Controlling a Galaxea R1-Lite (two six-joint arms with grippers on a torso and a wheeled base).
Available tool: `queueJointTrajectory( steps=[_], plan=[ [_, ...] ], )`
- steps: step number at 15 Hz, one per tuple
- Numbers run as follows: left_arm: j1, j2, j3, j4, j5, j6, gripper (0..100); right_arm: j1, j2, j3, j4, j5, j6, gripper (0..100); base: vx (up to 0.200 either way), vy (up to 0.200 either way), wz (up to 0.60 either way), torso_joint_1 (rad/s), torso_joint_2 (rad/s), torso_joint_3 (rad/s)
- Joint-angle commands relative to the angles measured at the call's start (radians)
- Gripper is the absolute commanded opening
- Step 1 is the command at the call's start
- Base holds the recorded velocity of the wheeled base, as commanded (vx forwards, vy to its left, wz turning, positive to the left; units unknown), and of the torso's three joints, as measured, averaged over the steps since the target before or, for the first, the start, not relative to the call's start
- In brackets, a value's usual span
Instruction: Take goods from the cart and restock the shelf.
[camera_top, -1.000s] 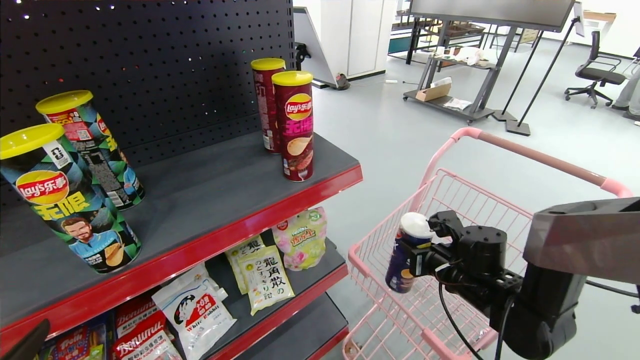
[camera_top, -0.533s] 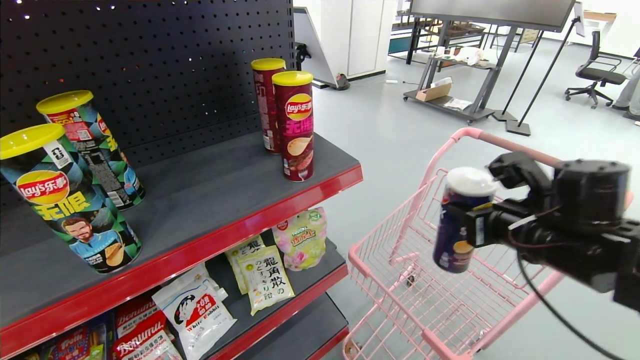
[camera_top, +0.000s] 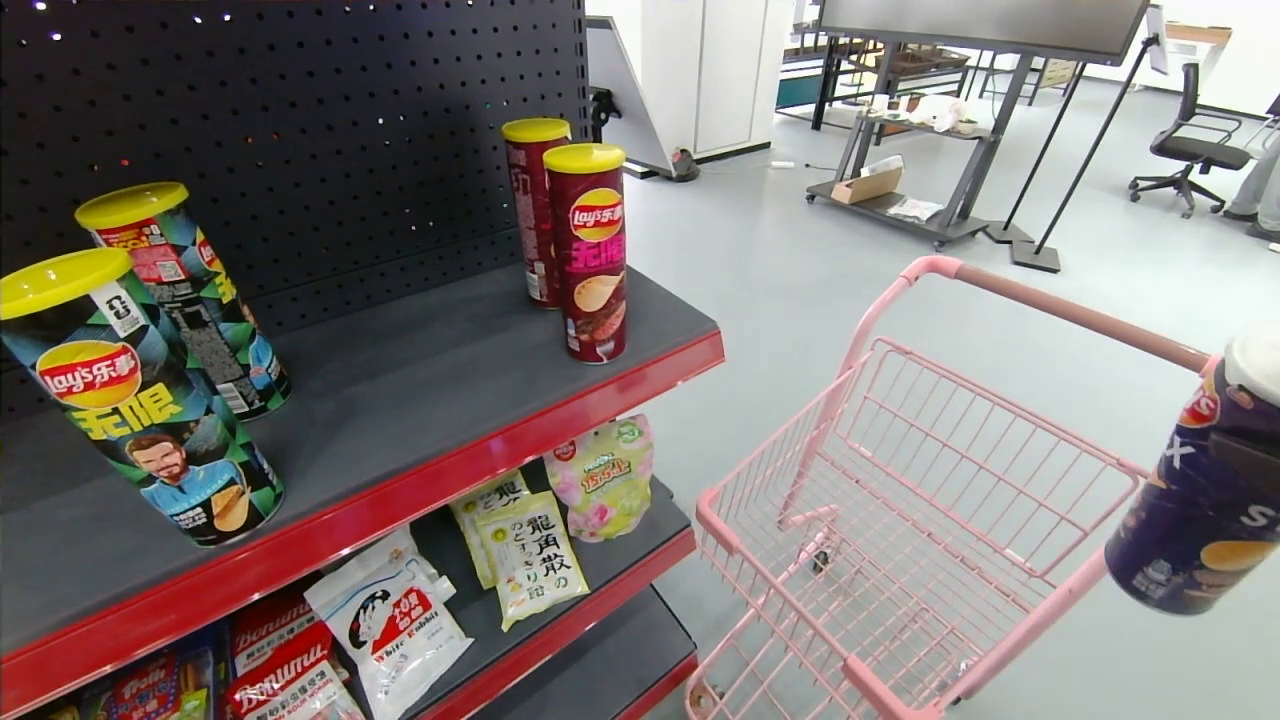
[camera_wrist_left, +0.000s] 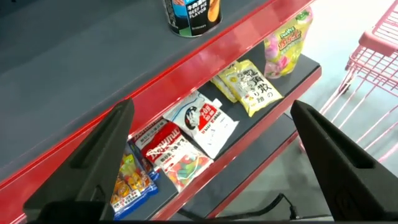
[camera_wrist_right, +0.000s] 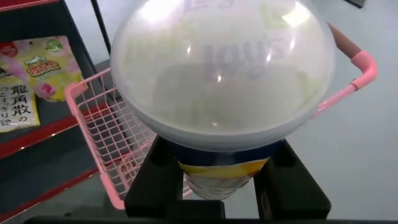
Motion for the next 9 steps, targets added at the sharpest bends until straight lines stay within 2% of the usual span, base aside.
queueJointTrajectory(
  steps=[1,7,9],
  plan=[
    [0.000,-0.011,-0.004,-0.001,0.002,0.000,100,-0.057,-0.062,0.037,0.003,0.019,-0.004,0,0.000,0.000,0.00,0.000,0.00,0.000],
    [0.000,-0.016,-0.003,0.001,0.005,0.000,100,-0.065,-0.097,0.084,0.001,0.019,-0.004,0,0.000,0.000,0.00,0.000,0.00,0.000],
    [0.002,-0.016,-0.001,0.001,0.007,0.000,100,-0.065,-0.102,0.094,0.003,0.019,-0.004,0,0.000,0.000,0.00,0.105,-0.31,-0.166]
  ],
)
